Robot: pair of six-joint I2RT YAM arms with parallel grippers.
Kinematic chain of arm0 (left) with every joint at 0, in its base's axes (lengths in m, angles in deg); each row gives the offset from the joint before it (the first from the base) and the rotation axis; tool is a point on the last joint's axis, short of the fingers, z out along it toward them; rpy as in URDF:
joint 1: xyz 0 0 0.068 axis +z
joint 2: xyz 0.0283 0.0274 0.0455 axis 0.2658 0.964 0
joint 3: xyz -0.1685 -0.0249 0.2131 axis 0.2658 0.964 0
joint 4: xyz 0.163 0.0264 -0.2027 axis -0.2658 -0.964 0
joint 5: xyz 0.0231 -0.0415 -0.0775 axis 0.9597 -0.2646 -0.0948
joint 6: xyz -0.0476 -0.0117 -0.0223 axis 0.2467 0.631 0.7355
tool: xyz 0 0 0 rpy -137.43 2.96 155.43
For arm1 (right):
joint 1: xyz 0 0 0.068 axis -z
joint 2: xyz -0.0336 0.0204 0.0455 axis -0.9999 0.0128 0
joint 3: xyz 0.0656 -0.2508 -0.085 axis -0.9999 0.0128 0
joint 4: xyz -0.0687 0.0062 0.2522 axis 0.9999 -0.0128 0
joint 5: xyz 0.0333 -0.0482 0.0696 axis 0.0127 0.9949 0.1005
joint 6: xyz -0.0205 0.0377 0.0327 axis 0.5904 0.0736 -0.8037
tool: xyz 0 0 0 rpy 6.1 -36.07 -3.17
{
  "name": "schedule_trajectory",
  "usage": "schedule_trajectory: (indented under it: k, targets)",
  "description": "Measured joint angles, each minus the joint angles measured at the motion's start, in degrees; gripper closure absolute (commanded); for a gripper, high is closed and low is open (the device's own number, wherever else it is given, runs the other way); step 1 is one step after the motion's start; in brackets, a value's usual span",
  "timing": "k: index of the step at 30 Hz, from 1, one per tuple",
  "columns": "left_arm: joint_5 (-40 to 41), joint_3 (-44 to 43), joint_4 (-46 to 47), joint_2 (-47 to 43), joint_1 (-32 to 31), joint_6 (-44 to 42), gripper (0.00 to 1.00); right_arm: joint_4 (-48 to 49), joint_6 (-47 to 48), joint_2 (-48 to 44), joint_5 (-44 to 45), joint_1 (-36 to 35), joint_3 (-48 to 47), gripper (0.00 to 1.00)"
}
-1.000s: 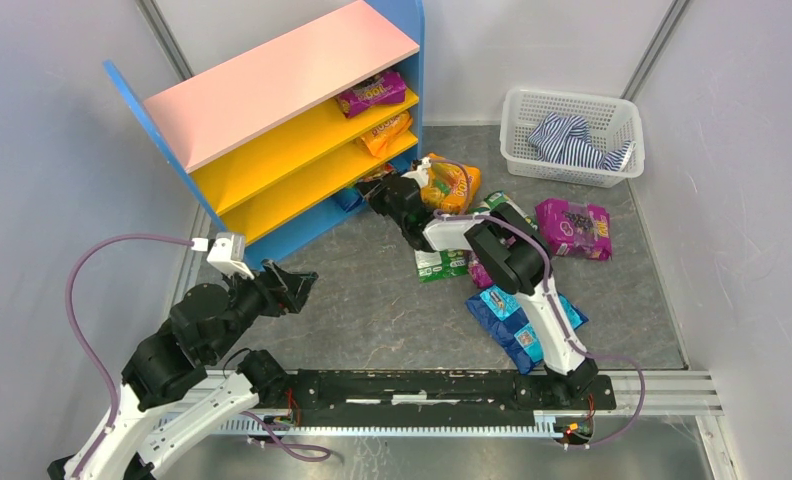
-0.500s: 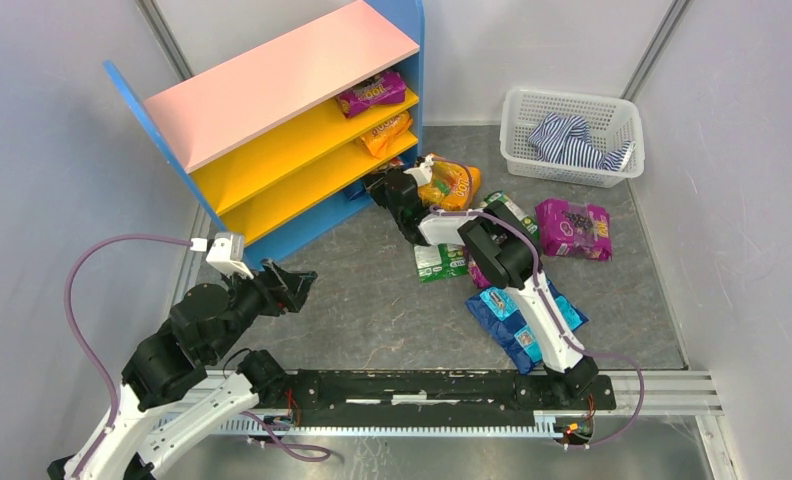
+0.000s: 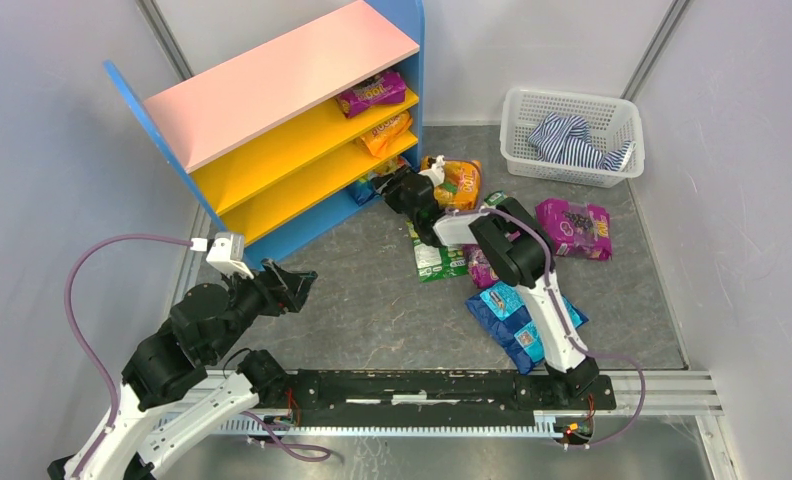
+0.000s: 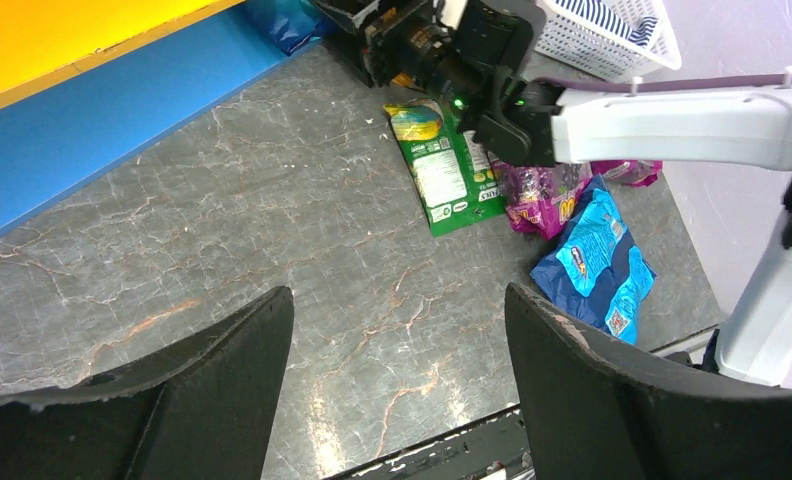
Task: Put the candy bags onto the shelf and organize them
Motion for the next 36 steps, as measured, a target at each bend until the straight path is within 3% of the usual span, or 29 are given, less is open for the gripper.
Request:
schedule_trajectory:
  k: [10, 15, 17, 22, 28, 31, 36]
  targets:
    - [0.13, 0.20, 0.00, -0.02, 0.02, -0.02, 0.16, -2.93, 10.60, -17.68, -10.03, 0.33, 16.33, 0.32]
    - [0.35, 0.37, 0.00, -0.63, 0.00, 0.00, 0.15, -8.90, 22.64, -26.23, -16.55, 1.70, 21.00, 0.24]
    - [0.37, 0.48, 0.00, -1.09, 0.02, 0.00, 0.15, -13.64, 29.42, -29.18, -18.36, 3.15, 21.46, 0.16]
    - [0.37, 0.52, 0.00, -1.68, 0.00, 0.00, 0.14, -26.29, 46.80, -36.06, -16.24, 6.43, 21.29, 0.02]
    - [0.37, 0.57, 0.00, -1.66, 0.02, 0.00, 0.14, -38.36, 57.57, -39.80, -10.80, 9.90, 15.89, 0.02]
    - [0.37, 0.57, 0.00, -1.42, 0.02, 0.00, 0.14, -41.70, 58.10, -39.50, -9.66, 12.72, 12.44, 0.03]
    - [0.42, 0.57, -0.02, -1.05, 0.02, 0.00, 0.14, -41.64, 53.31, -37.11, -10.19, 18.78, 11.37, 0.13]
